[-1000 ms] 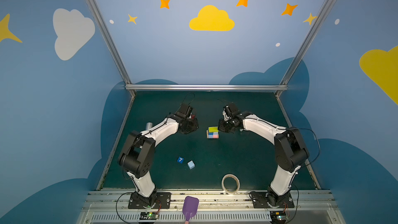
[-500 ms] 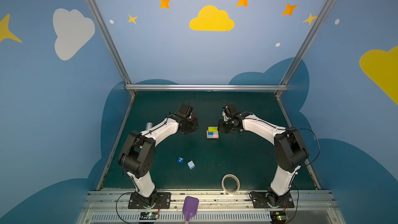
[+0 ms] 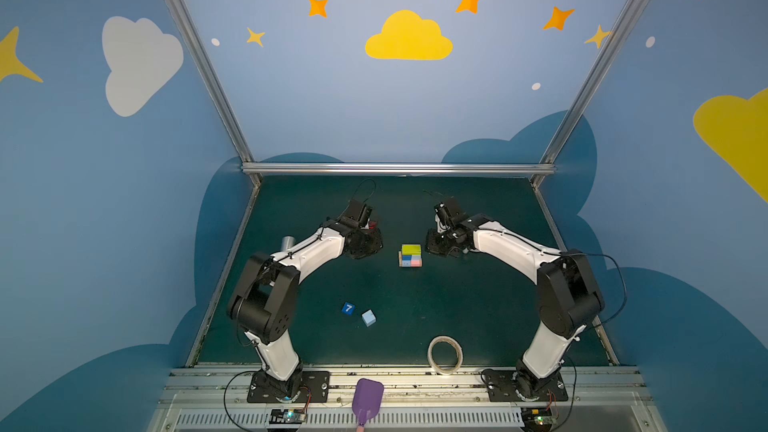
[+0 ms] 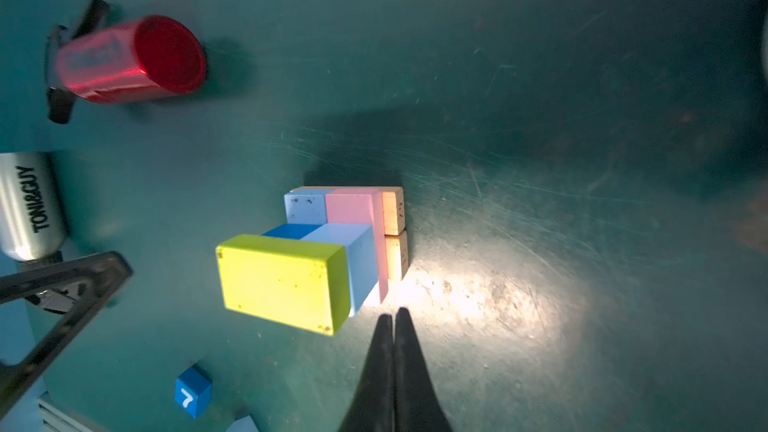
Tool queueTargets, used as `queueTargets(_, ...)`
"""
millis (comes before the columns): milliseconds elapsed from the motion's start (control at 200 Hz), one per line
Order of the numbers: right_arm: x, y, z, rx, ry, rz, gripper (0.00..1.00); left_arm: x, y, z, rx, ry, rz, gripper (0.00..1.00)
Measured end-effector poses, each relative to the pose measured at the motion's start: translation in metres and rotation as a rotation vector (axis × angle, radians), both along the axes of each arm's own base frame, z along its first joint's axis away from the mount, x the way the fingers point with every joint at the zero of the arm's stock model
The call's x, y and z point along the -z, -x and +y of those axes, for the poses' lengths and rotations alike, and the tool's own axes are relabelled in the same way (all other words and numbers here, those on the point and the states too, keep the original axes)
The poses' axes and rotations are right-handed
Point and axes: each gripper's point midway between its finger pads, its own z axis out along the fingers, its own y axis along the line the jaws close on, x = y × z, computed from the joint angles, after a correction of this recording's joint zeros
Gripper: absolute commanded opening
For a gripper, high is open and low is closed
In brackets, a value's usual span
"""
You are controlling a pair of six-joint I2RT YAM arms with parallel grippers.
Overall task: Build the wood block tower
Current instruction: 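Move the left gripper toward the pale blue cube while the right gripper draws back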
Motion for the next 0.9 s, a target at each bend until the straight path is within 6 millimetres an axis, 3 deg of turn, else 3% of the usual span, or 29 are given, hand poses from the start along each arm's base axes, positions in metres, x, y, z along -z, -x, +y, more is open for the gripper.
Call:
queueTargets(255, -0.051, -0.006, -0.013, 0.036, -0.02, -0.138, 0.0, -0.014, 0.015, 0.01, 0.002, -0.111, -0.012, 0.05)
queueTargets(461, -0.093, -0.002, -0.027, 0.073, -0.056, -0.276, 0.0, -0.035, 0.04, 0.018, 0.009, -0.189, -0.029, 0.16)
queueTargets(611, -0.087, 0.015, -0.04, 0.098, -0.08, -0.312, 0.0, -0.043, 0.063, 0.022, 0.029, -0.254, -0.019, 0.28)
queueTargets(736, -0.073, 0.026, -0.049, 0.115, -0.081, -0.3, 0.08, -0.044, 0.084, 0.025, 0.049, -0.298, 0.003, 0.44)
queueTargets(901, -0.075, 0.033, -0.055, 0.126, -0.098, -0.324, 0.15, -0.036, 0.111, 0.03, 0.041, -0.314, 0.059, 0.53)
